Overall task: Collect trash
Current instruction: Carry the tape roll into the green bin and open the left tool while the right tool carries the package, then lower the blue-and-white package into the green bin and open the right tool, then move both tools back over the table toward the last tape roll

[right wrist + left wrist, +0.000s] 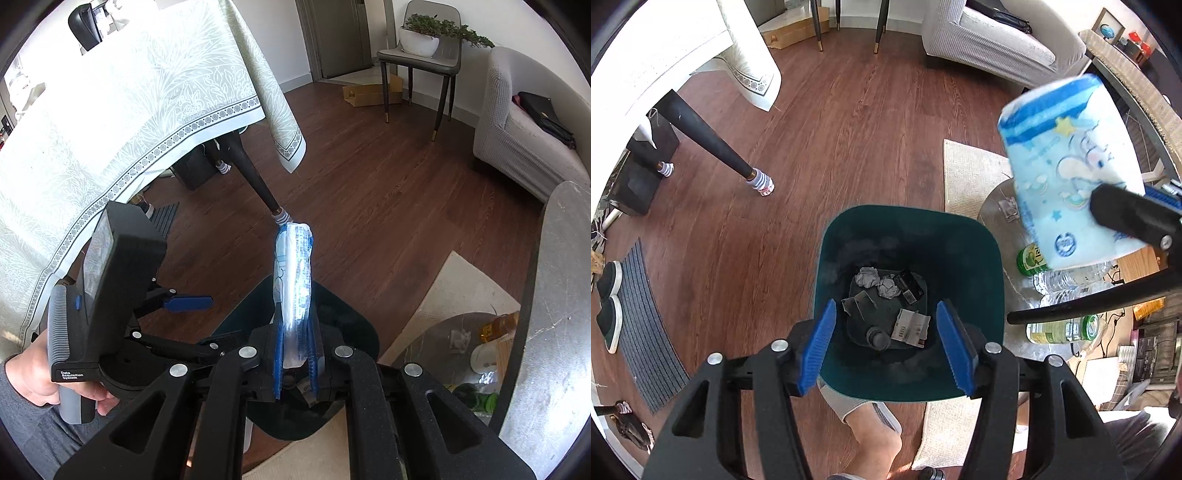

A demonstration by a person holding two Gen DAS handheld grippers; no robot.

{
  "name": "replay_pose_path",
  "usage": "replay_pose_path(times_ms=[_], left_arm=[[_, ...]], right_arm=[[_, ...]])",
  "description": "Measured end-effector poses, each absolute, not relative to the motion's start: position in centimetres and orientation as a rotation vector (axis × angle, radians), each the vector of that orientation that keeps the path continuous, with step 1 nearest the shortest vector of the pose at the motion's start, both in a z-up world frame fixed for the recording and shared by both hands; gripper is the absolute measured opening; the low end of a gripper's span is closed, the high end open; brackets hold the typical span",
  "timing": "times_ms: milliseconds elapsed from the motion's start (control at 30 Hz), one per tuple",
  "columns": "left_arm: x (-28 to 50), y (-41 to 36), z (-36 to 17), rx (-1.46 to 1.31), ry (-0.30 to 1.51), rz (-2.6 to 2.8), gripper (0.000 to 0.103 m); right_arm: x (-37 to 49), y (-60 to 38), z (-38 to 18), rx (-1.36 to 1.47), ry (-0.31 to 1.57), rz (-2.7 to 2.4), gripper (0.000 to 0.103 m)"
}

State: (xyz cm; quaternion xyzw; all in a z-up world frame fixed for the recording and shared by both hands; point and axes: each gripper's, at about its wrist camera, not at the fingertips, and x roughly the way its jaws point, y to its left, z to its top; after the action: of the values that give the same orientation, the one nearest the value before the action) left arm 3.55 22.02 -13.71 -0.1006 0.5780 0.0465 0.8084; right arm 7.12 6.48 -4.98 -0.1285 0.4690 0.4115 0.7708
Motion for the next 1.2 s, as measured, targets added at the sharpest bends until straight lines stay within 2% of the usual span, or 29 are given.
replay_pose_path(times_ms=[633,967,1000,1100,1200], left_arm=[[2.6,24.4,-8.1,-0.288,1.043,0.127,0.035],[2.7,24.4,-5.3,-0.327,0.944,0.124,0.031],[2.8,24.3,-5.2,-0.328,0.939,0.125,0.031],[2.9,24.1,-4.7,-0.328,0.925,0.126,0.031],[3.0,23.9,-4.1,-0.329,0.909,0.122,0.031]], right_arm=[[6.7,9.8,-11.1,-0.401,1.165,0.862,0.010],[5.9,9.9,-13.6,-0.496,1.225,0.834,0.012],[5.8,9.9,-13.7,-0.506,1.228,0.831,0.015],[5.4,9.7,-14.0,-0.525,1.243,0.841,0.039],[5.3,9.5,-14.0,-0.539,1.229,0.837,0.041]])
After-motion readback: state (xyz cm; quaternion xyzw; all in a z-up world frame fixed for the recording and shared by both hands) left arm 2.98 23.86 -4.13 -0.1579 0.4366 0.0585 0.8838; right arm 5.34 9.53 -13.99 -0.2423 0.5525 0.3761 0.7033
